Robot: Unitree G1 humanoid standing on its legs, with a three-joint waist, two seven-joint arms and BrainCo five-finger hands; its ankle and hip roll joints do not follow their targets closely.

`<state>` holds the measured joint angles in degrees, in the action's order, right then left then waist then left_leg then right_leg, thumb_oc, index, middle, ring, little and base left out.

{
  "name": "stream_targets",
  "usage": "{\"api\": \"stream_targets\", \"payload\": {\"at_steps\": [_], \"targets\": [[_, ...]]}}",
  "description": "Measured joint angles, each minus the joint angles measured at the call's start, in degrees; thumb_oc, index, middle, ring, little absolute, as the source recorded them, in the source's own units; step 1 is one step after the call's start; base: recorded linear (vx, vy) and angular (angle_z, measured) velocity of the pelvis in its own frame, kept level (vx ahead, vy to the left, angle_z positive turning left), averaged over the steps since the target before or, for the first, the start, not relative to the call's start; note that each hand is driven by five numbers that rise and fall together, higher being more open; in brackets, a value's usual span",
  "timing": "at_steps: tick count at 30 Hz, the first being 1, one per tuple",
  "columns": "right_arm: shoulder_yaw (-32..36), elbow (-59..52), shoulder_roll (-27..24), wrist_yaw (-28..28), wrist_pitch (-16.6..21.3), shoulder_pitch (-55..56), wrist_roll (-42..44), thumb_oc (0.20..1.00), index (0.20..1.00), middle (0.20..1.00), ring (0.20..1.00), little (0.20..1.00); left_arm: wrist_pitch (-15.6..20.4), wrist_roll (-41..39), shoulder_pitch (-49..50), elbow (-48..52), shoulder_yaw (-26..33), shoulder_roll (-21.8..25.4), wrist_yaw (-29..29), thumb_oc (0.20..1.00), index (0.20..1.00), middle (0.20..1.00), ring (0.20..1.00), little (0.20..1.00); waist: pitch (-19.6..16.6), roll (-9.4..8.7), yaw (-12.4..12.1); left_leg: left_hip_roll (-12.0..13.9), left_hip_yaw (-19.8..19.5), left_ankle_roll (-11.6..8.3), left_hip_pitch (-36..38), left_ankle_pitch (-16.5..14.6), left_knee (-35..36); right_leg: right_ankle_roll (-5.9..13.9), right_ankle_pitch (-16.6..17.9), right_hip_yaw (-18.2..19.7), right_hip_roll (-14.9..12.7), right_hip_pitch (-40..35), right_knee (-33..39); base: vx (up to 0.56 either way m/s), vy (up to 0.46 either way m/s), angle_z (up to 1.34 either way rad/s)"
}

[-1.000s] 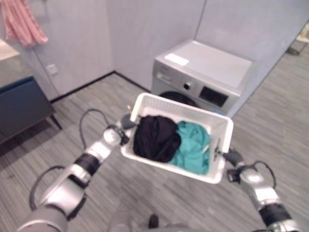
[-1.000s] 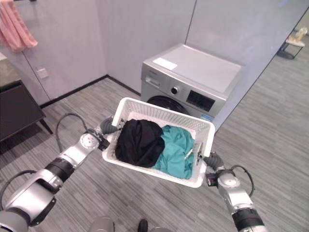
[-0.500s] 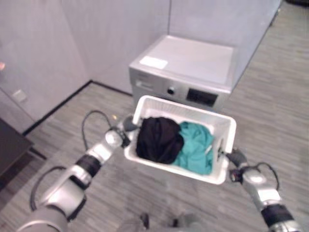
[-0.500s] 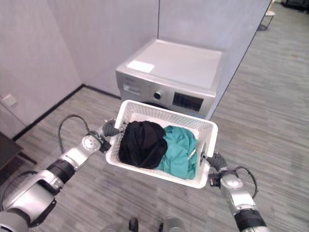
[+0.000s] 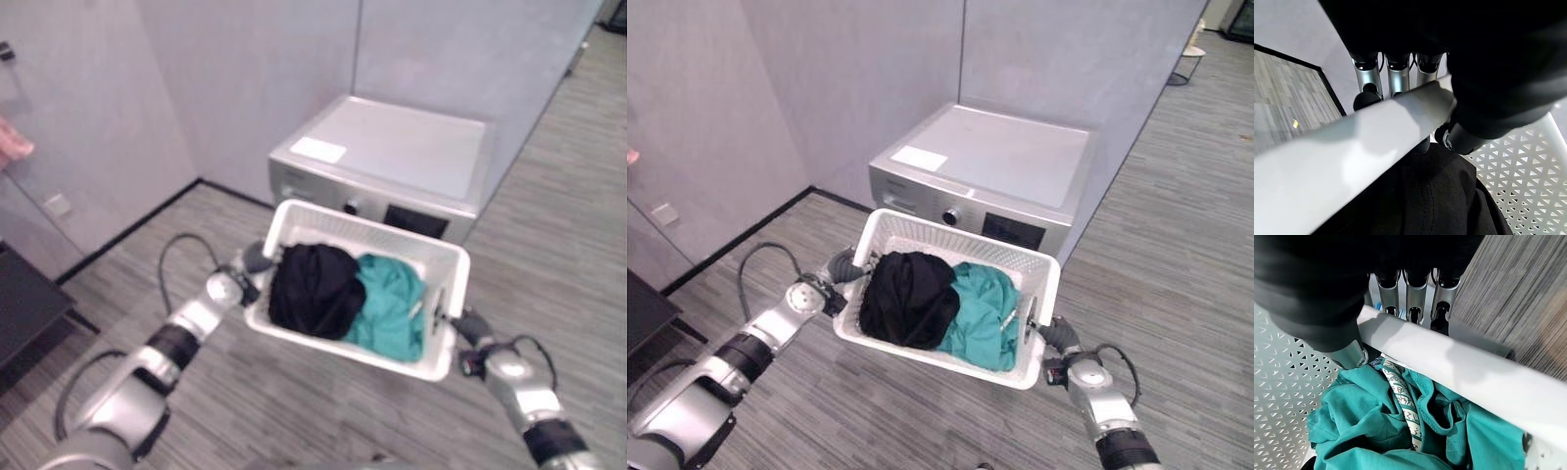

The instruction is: Grab the laundry basket,head to the washer,open it,put in the laundry and shut it.

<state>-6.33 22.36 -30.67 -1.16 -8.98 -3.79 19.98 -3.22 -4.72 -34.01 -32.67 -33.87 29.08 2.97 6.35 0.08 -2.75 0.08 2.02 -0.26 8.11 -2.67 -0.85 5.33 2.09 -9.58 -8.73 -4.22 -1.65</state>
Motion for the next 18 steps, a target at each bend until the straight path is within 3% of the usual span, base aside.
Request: {"api": "stream_targets", "payload": {"at_steps": [8,9,12,18], "targets": [[1.48,-0.01,0.12,0.34,0.01,0.72,-1.39,0.2,0.2,0.2,0.2,0.2,0.02,0.03,0.4,0.41,0.29,-0.73,-0.69,0.2,0.2,0.2,0.2,0.2,-1.37,-0.11,0.29,0.41,-0.11,-0.53,-0.06,0.35,0.5,-0.16,0.17,0.33,0.54,0.2,0.11,0.0,0.0,0.0],[1.46,-0.01,0.15,0.63,0.01,1.22,-1.9,0.2,0.2,0.2,0.2,0.2,0.02,0.03,0.98,0.49,0.29,-0.8,-0.82,0.2,0.2,0.2,0.2,0.2,-2.34,-0.15,0.31,0.39,-0.36,-0.6,0.95,0.44,2.65,0.1,1.0,-0.65,0.72,-1.79,3.85,0.0,0.0,0.0],[1.31,-0.17,0.44,0.12,2.28,0.85,-6.89,0.2,0.2,0.2,0.2,0.2,2.21,0.09,10.34,6.15,9.61,-3.57,0.5,0.2,0.2,0.2,0.2,0.2,-4.18,0.46,2.24,0.41,-0.28,-0.87,-0.16,1.39,5.62,0.24,1.09,0.57,0.61,1.28,4.07,0.01,-0.002,-0.14],[1.6,1.03,0.44,-0.99,2.31,0.96,-8.83,0.2,0.2,0.2,0.2,0.2,2.25,0.1,18.09,7.0,10.71,-5.67,0.53,0.2,0.2,0.2,0.2,0.2,-3.32,-0.68,4.38,0.58,-0.23,-0.79,-1.15,2.19,6.55,0.24,2.3,0.35,0.94,1.58,6.47,0.0,-0.001,-0.01]]}}
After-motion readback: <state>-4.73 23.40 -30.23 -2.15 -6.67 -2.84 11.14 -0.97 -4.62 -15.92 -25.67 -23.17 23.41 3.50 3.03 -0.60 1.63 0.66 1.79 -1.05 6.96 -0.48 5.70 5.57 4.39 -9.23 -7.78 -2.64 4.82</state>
